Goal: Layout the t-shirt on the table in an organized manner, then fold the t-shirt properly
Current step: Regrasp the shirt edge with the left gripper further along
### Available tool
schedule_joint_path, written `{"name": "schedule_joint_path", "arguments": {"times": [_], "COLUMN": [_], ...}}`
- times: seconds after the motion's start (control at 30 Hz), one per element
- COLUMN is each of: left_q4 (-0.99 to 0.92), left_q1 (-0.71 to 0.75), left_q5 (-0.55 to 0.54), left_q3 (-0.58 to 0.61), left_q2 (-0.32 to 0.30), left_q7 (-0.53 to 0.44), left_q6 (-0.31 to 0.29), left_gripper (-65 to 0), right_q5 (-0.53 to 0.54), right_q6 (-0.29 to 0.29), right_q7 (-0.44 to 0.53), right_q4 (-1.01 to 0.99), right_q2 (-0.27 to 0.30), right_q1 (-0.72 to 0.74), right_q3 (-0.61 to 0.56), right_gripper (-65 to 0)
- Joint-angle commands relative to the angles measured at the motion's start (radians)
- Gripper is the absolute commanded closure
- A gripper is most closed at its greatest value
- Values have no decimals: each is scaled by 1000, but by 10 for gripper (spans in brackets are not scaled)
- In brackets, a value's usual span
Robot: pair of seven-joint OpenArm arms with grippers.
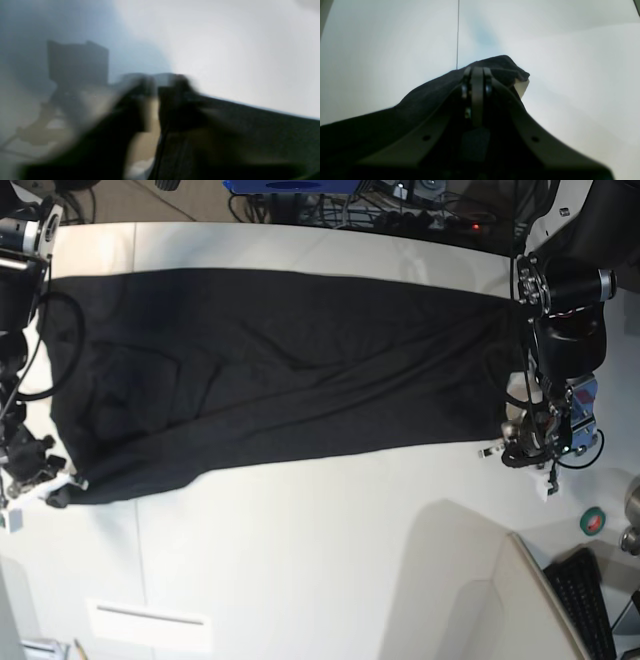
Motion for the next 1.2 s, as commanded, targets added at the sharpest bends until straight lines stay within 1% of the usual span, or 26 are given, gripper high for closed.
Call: {"name": "schedule_joint_path", "arguments": {"times": [0.0, 0.13, 0.23, 0.4, 0.47, 0.63, 0.73, 0.87, 0.93, 1.07, 1.13, 1.17], "left_q4": [-10, 1, 61, 199, 239, 251, 245, 257, 286, 372, 390, 390], "left_q1": [-2, -20, -34, -89, -117, -172, -167, -109, -54, 69, 104, 114], "left_q5": [-12, -10, -12, -16, -18, -10, -9, -9, -16, -21, -21, -21], "left_q3": [3, 3, 3, 3, 1, 3, 5, 5, 1, -5, -6, -6], "left_q2": [14, 15, 15, 15, 15, 17, 12, 6, -9, -9, -6, -6], "left_q7": [62, 62, 70, 183, 206, 252, 254, 340, 366, 370, 366, 364], "left_q6": [-20, -20, -20, -20, -20, -20, -20, -20, -20, -26, -26, -26], "left_gripper": [0, 0, 0, 0, 0, 0, 0, 0, 0, -355, -479, -512], "right_q5": [13, 13, 13, 13, 13, 13, 13, 13, 13, 13, 13, 13], "right_q6": [6, 6, 6, 6, 6, 6, 6, 6, 6, 6, 6, 6], "right_q7": [25, 25, 25, 25, 25, 25, 25, 25, 25, 25, 25, 25], "right_q4": [18, 13, 13, 13, 13, 13, 13, 12, 12, 12, 12, 12], "right_q2": [19, 19, 19, 21, 21, 19, 19, 19, 19, 19, 19, 19], "right_q1": [21, 21, 29, 73, 96, 110, 108, 107, 107, 107, 107, 107], "right_q3": [6, 6, 4, 4, 4, 4, 4, 4, 4, 4, 4, 4], "right_gripper": [0, 0, 0, 0, 0, 0, 0, 0, 0, 0, 0, 0]}}
